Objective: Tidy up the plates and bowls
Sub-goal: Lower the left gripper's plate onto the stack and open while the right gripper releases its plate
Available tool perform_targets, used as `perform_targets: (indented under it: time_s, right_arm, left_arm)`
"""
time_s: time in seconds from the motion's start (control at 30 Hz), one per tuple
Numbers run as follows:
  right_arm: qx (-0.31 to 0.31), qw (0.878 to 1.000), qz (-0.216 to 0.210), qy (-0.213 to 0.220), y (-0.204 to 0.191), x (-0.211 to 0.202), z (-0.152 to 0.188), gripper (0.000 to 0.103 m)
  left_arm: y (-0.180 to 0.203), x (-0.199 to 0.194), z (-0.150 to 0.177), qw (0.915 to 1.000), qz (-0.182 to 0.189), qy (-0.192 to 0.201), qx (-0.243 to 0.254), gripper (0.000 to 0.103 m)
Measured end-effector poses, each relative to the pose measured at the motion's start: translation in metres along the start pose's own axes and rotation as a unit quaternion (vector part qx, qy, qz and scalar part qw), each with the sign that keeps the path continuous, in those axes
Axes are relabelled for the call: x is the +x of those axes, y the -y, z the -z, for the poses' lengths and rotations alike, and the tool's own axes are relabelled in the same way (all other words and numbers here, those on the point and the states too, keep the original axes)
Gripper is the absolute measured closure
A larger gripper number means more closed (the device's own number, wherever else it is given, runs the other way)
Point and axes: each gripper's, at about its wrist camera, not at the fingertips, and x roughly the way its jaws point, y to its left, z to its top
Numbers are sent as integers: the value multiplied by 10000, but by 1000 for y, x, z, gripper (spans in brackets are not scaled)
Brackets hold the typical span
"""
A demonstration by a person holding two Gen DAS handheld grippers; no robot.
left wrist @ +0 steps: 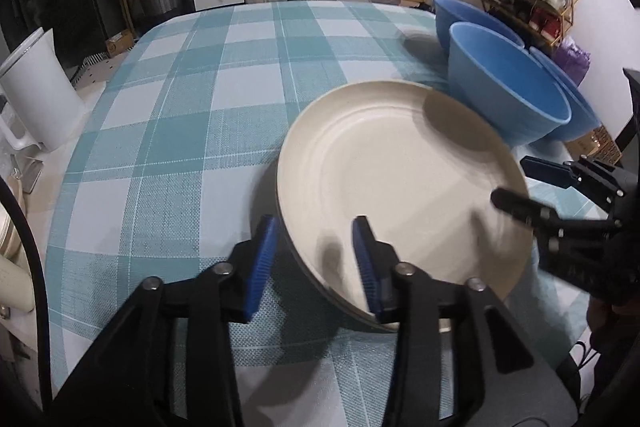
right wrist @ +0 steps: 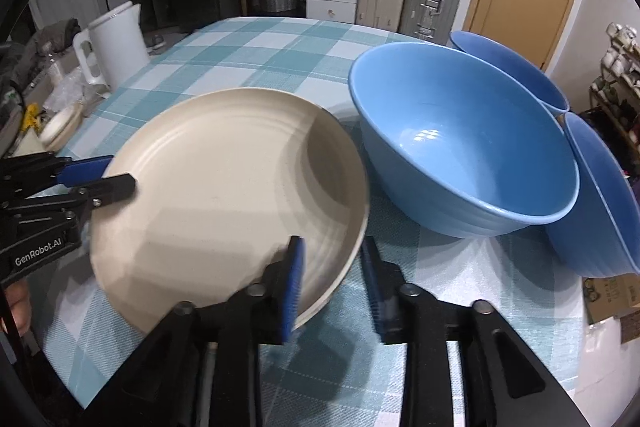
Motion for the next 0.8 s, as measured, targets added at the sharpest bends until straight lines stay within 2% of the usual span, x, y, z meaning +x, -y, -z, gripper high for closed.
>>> perform_targets:
  time_s: [0.03, 0.1, 0.13, 0.2, 0.33, 0.4, 0.57, 0.8]
  right_arm:
    - [12, 10000, -55, 61, 0, -3, 0, 39]
    - [-20, 9998, -100, 190, -1, -10, 1, 26]
    - [-55, 9997, -110, 218, -2, -14, 0, 23]
    - [-99, 9996, -87, 247, -3, -19, -1, 23]
    - [-100, 9991, -85, 402, -2, -36, 0, 15]
    - [-18, 9988, -45, 483, 3, -47, -1, 9]
    - [198, 9966, -48, 794, 20, -78, -4, 5]
    - [447, 9908, 201, 1259, 53, -122, -10, 1]
  left_arm:
    - [0, -3, 0, 10000, 42, 43, -17, 53]
    - [0, -9, -2, 9997, 180, 100, -92, 41]
    - [0, -12, -3, 9996, 257, 92, -123, 38]
    - [1, -18, -6, 9992, 326, 145, -174, 23]
    - [7, -34, -12, 9988, 376, 294, -121, 15]
    - [11, -40, -18, 9986, 376, 355, -100, 0]
    - [20, -57, -33, 9973, 421, 595, -58, 1]
    - [44, -71, -55, 9949, 444, 878, 217, 1]
